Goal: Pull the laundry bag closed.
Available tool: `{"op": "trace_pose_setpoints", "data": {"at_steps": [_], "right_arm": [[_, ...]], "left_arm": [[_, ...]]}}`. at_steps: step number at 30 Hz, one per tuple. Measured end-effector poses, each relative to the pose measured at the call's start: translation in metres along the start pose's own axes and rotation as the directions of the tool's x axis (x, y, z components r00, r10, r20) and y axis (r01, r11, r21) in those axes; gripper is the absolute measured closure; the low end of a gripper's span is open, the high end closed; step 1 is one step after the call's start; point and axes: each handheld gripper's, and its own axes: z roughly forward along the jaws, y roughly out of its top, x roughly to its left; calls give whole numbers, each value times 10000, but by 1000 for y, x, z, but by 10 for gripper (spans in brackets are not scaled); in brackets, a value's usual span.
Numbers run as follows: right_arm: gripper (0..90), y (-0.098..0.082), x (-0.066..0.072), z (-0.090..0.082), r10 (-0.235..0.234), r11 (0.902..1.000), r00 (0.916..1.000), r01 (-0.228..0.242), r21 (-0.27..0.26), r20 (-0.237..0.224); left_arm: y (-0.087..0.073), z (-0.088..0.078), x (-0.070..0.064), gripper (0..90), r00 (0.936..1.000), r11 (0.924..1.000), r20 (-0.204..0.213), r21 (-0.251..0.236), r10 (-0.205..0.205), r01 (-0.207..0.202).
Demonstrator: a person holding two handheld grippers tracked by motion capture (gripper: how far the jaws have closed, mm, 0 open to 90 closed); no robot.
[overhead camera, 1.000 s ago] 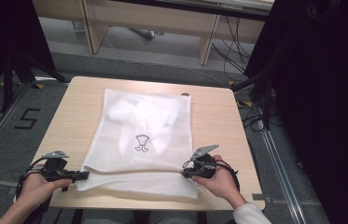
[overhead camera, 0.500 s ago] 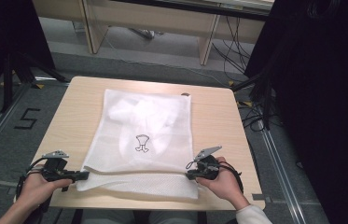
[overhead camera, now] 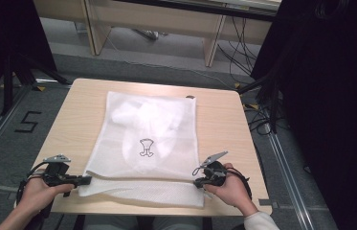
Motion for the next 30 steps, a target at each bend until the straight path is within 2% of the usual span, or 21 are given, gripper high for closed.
{"op": "trace_pose_setpoints", "data": {"at_steps": [5, 6, 8, 10, 12, 15, 17, 22, 24, 25, 26, 27, 28, 29, 30], "right_arm": [[826, 0, 0, 2, 143, 9999, 9999, -143, 79, 31], [825, 0, 0, 2, 204, 9998, 9998, -204, 78, -5], [825, -1, -1, 2, 221, 9997, 9997, -221, 74, -65], [824, -1, -1, 3, 274, 9996, 9996, -274, 43, -117], [824, -1, 1, 3, 474, 9988, 9988, -472, 134, -132], [819, -2, -2, 3, 278, 9996, 9994, -280, -73, -201], [815, -3, -2, 3, 453, 9990, 9987, -454, -55, -245], [795, -5, -3, 0, 519, 9983, 9985, -524, -263, -195], [773, -6, -4, -1, 594, 9969, 9982, -600, -501, -131], [760, -7, -5, -2, 687, 9958, 9975, -694, -594, -136], [743, -8, -6, -3, 726, 9948, 9973, -734, -708, -135], [724, -9, -6, -4, 1029, 9918, 9947, -1030, -760, -53], [705, -10, -8, -5, 960, 9897, 9952, -975, -1051, -195], [693, -11, -9, -6, 1173, 9848, 9930, -1183, -1274, -148], [679, -12, -9, -5, 1333, 9774, 9909, -1348, -1628, -201]], "left_arm": [[-1, 2, 0, 853, 10000, 10000, -71, -28, -53, 53], [-1, 1, 0, 851, 10000, 9999, 1, 136, -30, 30], [-2, 3, 1, 847, 10000, 10000, -25, 10, -20, 20], [-1, 2, 2, 842, 10000, 9997, 44, 261, 5, -6], [-2, 3, 1, 834, 10000, 9998, -17, 196, -45, 45], [-3, 4, 3, 808, 10000, 9994, -43, 355, 10, -9], [-3, 3, 3, 795, 10000, 9995, -60, 302, 14, -12], [-3, 3, 4, 729, 9997, 9997, -239, 249, 7, -2], [-3, 2, 4, 689, 9990, 9999, -431, 95, 116, -112], [-3, -1, 6, 667, 9976, 9988, -579, 331, 387, -368], [-3, 0, 5, 638, 9974, 9997, -678, 29, 228, -226], [-3, -2, 7, 605, 9973, 9997, -708, -116, 208, -216], [-2, -4, 8, 574, 9973, 9993, -720, -311, 162, -185], [-2, -6, 8, 541, 9966, 9985, -808, -515, 139, -181], [-2, -7, 10, 503, 9951, 9973, -926, -620, 347, -405]]}}
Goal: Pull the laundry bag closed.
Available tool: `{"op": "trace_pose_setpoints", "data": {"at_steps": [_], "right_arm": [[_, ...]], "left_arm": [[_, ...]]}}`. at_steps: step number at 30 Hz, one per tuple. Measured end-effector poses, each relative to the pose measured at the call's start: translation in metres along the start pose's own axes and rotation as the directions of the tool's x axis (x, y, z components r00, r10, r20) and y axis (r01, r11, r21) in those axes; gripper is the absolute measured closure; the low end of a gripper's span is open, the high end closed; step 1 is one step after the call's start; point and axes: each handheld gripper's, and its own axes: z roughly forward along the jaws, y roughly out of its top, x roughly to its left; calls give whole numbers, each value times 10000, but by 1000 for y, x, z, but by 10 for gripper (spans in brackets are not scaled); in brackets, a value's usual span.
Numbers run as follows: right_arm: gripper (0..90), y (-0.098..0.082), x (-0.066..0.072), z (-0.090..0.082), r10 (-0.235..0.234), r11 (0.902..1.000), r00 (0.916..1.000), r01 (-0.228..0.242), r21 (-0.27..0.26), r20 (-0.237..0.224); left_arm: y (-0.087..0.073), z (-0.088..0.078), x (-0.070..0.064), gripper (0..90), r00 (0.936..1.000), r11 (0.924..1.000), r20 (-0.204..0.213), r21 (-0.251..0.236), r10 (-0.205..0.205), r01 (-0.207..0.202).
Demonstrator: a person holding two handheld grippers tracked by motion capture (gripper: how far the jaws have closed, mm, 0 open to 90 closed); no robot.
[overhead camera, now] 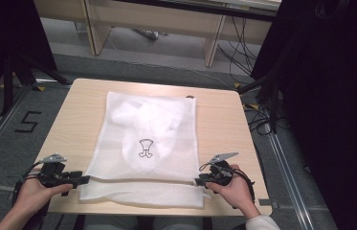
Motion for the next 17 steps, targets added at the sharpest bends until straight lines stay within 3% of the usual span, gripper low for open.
{"op": "trace_pose_setpoints", "data": {"at_steps": [1, 2, 5, 7, 9, 11, 12, 13, 14, 15, 17], "right_arm": [[657, 0, -2, 0, 61, 9994, 9998, -55, -336, 183], [631, 0, -3, -3, 102, 9982, 9999, -97, -588, 83], [583, 2, -9, -8, 529, 9892, 9981, -482, -1381, 308], [565, 2, -14, -13, 876, 9831, 9951, -788, -1649, 466], [558, 1, -18, -16, 1259, 9753, 9907, -1141, -1894, 513], [552, 0, -22, -17, 1628, 9718, 9840, -1472, -1839, 727], [551, -1, -20, -17, 2195, 9598, 9740, -2054, -1912, 554], [550, -2, -26, -17, 1805, 9669, 9806, -1628, -1963, 759], [550, -2, -26, -19, 2081, 9644, 9755, -1926, -1812, 708], [550, -3, -28, -18, 2016, 9620, 9771, -1843, -2015, 685], [559, -3, -27, -21, 2318, 9625, 9689, -2155, -1649, 868]], "left_arm": [[0, 0, 0, 468, 9998, 9997, -175, -255, -43, 38], [1, -2, 2, 437, 9997, 9996, -228, -259, 116, -122], [2, -3, 1, 373, 9991, 9972, -430, -750, -33, 1], [3, -6, 3, 345, 9982, 9967, -578, -788, 166, -212], [3, -5, 2, 335, 9984, 9939, -558, -1104, -69, 7], [3, -5, 3, 329, 9985, 9939, -545, -1101, -82, 22], [3, -5, 3, 323, 9982, 9938, -587, -1116, -87, 21], [3, -5, 3, 320, 9985, 9937, -543, -1116, -118, 56], [3, -6, 3, 320, 9983, 9930, -573, -1181, -114, 46], [4, -6, 3, 321, 9983, 9923, -562, -1237, -124, 54], [4, -6, 2, 324, 9985, 9916, -548, -1294, -90, 19]]}}
